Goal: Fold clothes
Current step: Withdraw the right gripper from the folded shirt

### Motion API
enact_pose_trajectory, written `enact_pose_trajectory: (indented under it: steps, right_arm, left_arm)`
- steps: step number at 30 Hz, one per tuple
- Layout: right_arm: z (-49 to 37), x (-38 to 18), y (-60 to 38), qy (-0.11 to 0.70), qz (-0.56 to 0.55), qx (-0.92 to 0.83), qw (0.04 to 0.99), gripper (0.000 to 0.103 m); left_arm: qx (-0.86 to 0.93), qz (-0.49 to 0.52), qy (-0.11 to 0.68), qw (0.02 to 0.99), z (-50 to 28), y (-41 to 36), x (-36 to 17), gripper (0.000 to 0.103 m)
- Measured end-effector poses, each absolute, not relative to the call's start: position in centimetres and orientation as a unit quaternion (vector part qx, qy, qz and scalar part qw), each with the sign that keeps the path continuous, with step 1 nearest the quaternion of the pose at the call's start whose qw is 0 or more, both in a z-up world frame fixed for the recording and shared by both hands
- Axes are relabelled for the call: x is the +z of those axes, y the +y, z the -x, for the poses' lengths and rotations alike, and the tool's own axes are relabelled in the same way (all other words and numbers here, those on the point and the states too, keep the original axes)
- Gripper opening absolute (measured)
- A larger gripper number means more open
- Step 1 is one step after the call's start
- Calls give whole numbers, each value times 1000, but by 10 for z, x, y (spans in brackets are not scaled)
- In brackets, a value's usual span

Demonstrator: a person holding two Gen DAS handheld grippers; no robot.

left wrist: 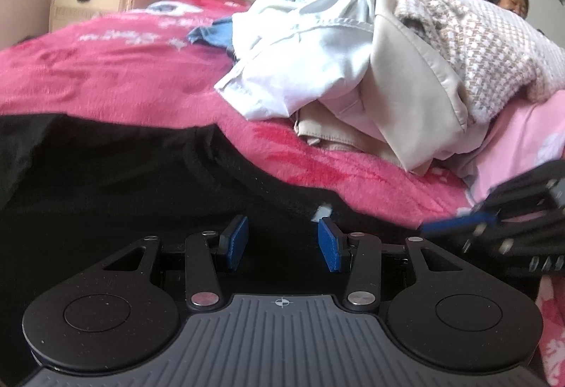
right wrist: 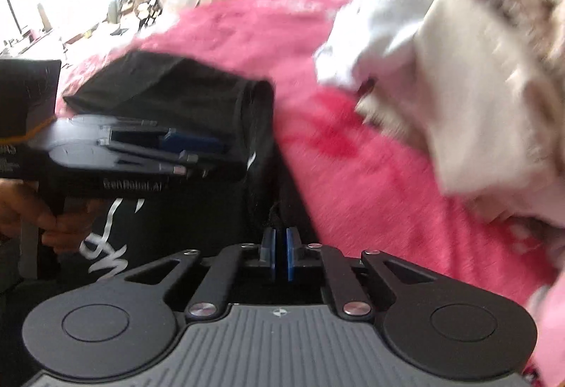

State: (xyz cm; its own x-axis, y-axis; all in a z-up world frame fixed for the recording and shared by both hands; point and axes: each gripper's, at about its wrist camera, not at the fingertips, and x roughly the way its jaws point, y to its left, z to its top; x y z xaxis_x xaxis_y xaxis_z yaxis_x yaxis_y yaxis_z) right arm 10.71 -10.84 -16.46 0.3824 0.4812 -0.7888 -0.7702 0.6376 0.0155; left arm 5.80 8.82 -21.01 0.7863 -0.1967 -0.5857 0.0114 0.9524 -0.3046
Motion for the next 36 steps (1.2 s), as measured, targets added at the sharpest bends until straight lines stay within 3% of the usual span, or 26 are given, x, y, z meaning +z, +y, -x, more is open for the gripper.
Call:
enact_pose_trajectory:
  steps: [9, 14, 19, 22, 26, 32, 34, 36]
  right_arm:
    - [-122, -184, -102, 298, 273, 276, 872, 4]
    - [-150, -202, -109, 328, 260, 211, 883, 5]
    - [-160, -181, -134, 337, 201, 180, 902, 15]
    - [-148, -163, -139, 333, 155, 230, 901, 16]
    - [-142, -160, -110, 351, 133, 320, 870, 16]
    - [-183, -206, -43, 445, 108, 359, 813, 13]
    - [-191, -210, -34, 428, 115, 340, 830, 11]
    - [-195, -200, -32, 404, 96, 313, 854, 16]
  left_arm:
    - [-28, 100, 321, 941, -89, 71, -215, 44]
    - [-28, 108, 321, 940, -91, 74, -215, 44]
    - [-35, 124, 319, 939, -88, 80, -213, 44]
    - [-40, 133, 317, 938, -86, 84, -212, 44]
    - [-42, 157, 318, 934, -74, 97, -206, 44]
    - [-17, 208, 324, 923, -58, 125, -207, 45]
    - [-11, 212, 326, 921, -54, 131, -209, 45]
    - [-10, 217, 325, 920, -50, 137, -209, 45]
